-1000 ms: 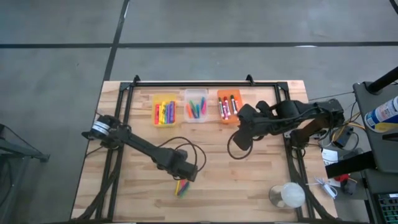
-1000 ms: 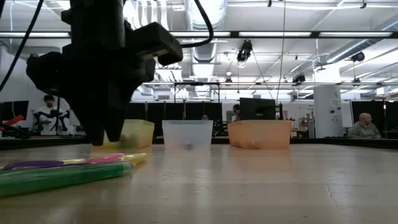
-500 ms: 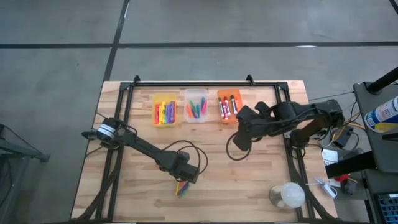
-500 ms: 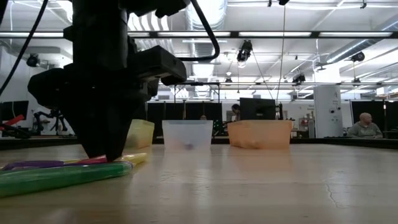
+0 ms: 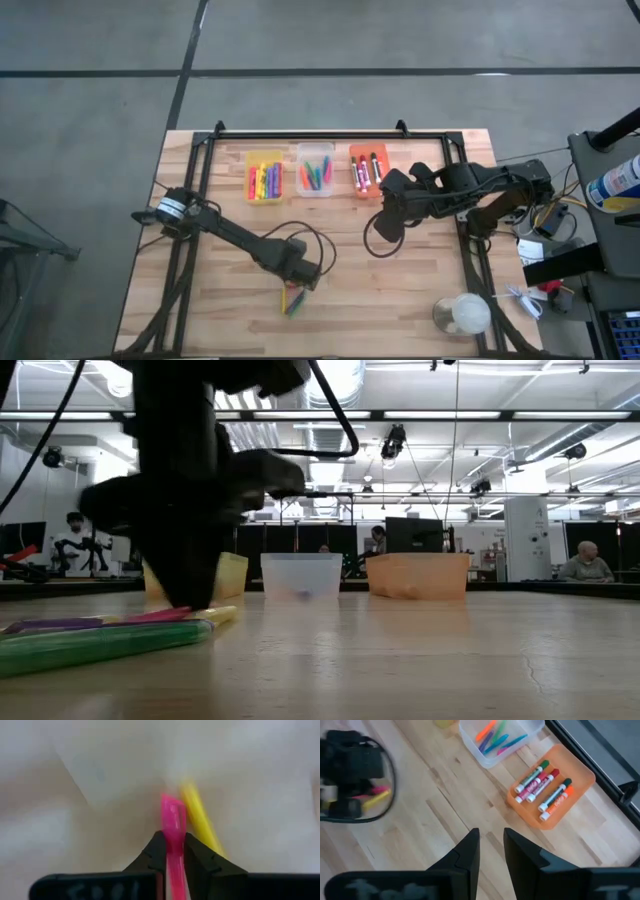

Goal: Pick & Place Markers
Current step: Put the pink pen into the white bin

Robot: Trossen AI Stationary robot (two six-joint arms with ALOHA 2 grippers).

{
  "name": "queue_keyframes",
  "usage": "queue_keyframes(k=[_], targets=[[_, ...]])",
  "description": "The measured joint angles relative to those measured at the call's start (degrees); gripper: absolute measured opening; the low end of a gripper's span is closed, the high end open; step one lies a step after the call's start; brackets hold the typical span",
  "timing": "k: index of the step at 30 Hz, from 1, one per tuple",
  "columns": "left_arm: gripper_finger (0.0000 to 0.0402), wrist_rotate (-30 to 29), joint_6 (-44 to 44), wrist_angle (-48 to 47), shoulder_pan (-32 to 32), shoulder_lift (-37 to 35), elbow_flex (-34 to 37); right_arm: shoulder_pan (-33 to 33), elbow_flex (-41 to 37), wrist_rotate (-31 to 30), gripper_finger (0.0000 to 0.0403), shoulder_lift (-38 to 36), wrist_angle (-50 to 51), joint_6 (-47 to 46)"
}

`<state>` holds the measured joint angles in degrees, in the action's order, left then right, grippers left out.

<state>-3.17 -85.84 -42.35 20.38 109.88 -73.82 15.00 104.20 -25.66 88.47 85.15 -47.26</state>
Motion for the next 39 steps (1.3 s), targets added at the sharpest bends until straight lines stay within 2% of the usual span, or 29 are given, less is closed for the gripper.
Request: queue_keyframes(k=[3,9,19,23,28,35,39], targets=[[0.003,-2.76,0.39,-0.93,-1.16,-0.69,0.11,0.0,0.0,-0.27,0.0086,0.0,-1.19,0.95],[0.0035,-2.25,1.64,-3.07,-3.41,-3.2,0.11,0.0,-0.02,-0.47,0.0078,0.0,-1.63,1.2],[0.0033,-7.63,4.79,-4.04,-9.8,-10.3,-0.02,0.0,-0.09,-0.53,0.0072,0.0,-1.7,1.44],[0.0034,-8.37,9.62,-3.73,-15.62,-12.76,-0.02,0.0,-0.09,-0.53,0.0077,0.0,-1.78,1.44],[0.0034,-7.87,18.97,-1.0,-26.24,-14.52,-0.04,0.0,-0.11,-0.62,0.0079,0.0,-1.91,1.44],[0.0034,-2.17,29.09,10.09,-39.15,-14.16,-0.63,0.11,-0.17,-0.4,0.0068,0.04,-1.98,1.2],[0.0035,0.62,29.8,12.37,-43.79,-12.33,-0.62,0.13,-0.17,-0.05,0.007,0.04,-2.01,0.78]])
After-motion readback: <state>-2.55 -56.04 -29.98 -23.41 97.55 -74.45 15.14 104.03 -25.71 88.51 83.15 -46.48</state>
